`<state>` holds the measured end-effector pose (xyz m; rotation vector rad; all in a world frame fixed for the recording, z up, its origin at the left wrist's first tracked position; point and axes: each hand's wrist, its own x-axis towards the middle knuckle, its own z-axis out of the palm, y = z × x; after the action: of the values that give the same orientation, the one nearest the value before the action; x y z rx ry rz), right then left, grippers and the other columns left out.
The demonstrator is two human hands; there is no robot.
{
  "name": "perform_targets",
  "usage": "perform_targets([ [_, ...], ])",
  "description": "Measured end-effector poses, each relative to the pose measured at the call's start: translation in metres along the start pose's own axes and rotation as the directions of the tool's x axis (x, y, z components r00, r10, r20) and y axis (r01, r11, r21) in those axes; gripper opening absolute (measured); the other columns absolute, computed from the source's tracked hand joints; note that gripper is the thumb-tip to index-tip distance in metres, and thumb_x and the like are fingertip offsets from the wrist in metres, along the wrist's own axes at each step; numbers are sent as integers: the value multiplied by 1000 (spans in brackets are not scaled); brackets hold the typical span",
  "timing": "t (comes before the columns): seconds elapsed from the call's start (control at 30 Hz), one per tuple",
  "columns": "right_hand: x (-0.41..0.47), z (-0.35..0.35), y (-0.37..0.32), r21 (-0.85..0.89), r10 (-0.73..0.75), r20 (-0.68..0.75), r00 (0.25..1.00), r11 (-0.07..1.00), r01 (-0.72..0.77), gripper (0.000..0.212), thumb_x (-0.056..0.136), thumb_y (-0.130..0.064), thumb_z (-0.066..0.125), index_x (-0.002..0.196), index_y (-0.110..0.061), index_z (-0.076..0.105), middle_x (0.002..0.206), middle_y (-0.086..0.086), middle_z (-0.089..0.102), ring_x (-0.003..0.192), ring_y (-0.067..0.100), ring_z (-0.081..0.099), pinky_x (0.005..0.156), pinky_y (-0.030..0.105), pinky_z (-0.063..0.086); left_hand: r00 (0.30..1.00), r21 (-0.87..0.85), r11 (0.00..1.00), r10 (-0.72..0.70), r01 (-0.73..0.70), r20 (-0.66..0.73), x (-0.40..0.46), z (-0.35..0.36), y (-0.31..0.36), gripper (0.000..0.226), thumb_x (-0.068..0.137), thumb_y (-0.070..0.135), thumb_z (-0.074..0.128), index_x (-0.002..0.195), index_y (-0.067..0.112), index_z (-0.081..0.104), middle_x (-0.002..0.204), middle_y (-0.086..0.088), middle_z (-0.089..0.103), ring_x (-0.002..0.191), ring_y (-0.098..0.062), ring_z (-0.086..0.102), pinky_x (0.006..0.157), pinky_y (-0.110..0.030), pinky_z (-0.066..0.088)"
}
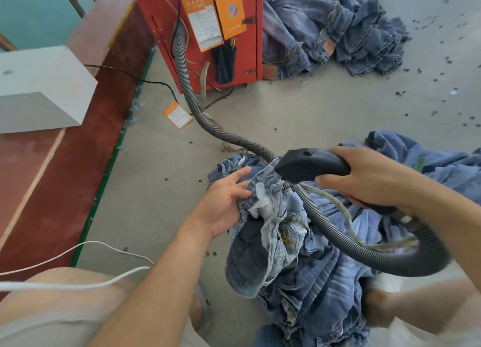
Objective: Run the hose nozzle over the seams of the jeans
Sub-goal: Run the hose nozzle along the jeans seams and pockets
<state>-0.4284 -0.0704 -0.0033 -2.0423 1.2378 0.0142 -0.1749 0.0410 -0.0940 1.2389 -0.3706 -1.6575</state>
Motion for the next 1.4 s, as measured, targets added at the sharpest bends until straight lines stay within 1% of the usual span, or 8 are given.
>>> perform_targets([
  [0.2,17,18,-10,-140,-5,-213,977,990,-26,19,95,-43,65,101,-28,55,70,-11,58,59,5,55,51,26,36,999,125,992,0,-6,46,-1,5,-2,69,94,-19,45,154,14,43,131,-16,67,106,-19,71,86,-31,55],
  [0.37,5,14,-12,-130,-54,16,998,990,56,15,88,-48,67,88,-40,55,67,-27,64,54,-5,61,42,16,39,997,94,996,3,-10,72,2,0,-3,66,94,-20,42,151,13,48,133,-20,67,115,-29,69,95,-41,54],
  [0.47,20,25,-14,-116,-3,-102,995,993,-9,13,93,-41,66,98,-32,57,64,-8,64,47,6,62,42,20,45,996,95,995,17,-26,93,5,-3,-5,62,93,-21,40,144,12,55,133,-24,66,114,-32,67,96,-42,55],
  [0.63,22,1,7,132,191,-246,950,978,-163,22,94,-42,67,105,-25,58,63,7,68,44,21,63,42,34,53,943,106,977,208,-187,-259,19,-5,-6,48,97,-23,38,125,10,61,121,-19,72,92,-20,76,72,-31,62],
  [0.87,10,19,13,128,39,-266,963,992,-5,89,99,-28,69,149,-66,7,86,2,63,61,21,64,62,35,54,917,-161,970,108,-181,-383,29,-7,-2,44,101,-17,34,116,15,60,109,-13,73,84,-22,77,63,-35,62],
  [1.03,10,33,8,218,14,-292,956,975,52,38,106,-24,57,130,-53,55,65,-4,55,51,18,48,50,41,44,979,-267,958,53,-105,-196,37,-8,2,50,95,-20,39,125,16,59,108,-14,77,87,-25,77,66,-38,63],
  [1.23,15,32,3,180,40,-295,955,984,15,30,105,-22,56,122,-47,59,80,7,67,49,16,50,50,36,44,971,588,808,113,35,-212,35,-42,-47,57,82,-2,80,131,21,60,108,11,77,102,-12,73,80,-30,59],
  [1.4,14,27,6,179,11,-283,959,983,42,33,104,-22,57,120,-51,57,77,0,63,43,8,47,44,28,43,872,235,934,-133,270,-472,42,-68,-60,24,98,28,70,110,8,70,106,-9,78,91,-21,74,75,-34,61],
])
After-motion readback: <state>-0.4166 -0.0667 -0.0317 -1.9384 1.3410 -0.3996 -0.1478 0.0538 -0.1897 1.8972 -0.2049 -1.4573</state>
